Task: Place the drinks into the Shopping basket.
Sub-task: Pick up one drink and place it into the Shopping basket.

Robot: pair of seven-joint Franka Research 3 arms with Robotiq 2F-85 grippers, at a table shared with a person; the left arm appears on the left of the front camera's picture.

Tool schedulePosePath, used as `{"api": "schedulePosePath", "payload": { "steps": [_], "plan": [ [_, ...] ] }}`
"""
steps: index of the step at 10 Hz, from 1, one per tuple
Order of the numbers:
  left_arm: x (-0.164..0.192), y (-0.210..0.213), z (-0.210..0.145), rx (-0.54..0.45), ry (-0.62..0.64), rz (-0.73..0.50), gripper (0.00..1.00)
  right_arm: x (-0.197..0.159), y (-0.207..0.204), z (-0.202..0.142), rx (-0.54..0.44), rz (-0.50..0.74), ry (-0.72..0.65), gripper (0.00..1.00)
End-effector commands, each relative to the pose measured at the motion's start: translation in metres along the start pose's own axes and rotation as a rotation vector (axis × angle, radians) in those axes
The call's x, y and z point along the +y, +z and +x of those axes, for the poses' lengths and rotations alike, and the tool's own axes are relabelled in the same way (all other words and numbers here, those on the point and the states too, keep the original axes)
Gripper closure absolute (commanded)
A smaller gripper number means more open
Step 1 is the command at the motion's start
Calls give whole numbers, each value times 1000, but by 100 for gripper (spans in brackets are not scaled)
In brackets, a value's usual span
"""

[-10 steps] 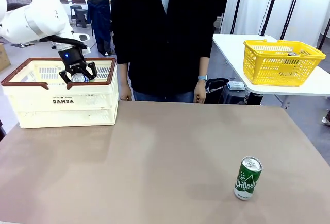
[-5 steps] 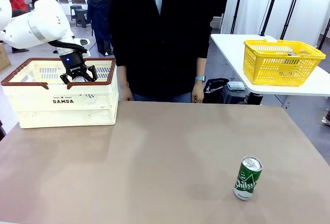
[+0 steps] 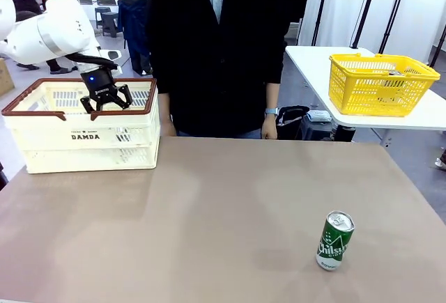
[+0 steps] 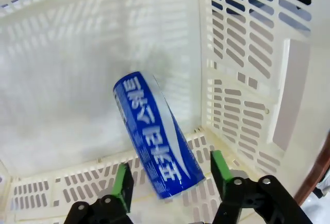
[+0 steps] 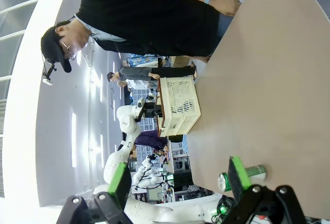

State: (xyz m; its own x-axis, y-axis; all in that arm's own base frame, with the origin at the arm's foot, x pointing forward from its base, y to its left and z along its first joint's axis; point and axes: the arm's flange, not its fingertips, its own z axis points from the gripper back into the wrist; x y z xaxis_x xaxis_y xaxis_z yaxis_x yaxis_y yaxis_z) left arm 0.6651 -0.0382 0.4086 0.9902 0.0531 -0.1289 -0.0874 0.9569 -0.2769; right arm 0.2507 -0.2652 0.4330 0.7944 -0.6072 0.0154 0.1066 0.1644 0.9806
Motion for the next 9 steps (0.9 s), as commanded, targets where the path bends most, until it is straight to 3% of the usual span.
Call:
{"api": "schedulePosePath", "payload": {
  "steps": [1,6,7,9],
  "plan": [
    [3,5,-3,-17,-22,-7,0,3,1,0,-4,15,-1,0],
    [5,18,-12,-39,-46,-14,0,3,1,0,-4,15,-1,0],
    [7,40,-26,-52,-83,-36,0,3,1,0,-4,15,-1,0],
    [16,123,-93,-142,-127,-144,0,3,1,0,-4,15,-1,0]
  ]
}}
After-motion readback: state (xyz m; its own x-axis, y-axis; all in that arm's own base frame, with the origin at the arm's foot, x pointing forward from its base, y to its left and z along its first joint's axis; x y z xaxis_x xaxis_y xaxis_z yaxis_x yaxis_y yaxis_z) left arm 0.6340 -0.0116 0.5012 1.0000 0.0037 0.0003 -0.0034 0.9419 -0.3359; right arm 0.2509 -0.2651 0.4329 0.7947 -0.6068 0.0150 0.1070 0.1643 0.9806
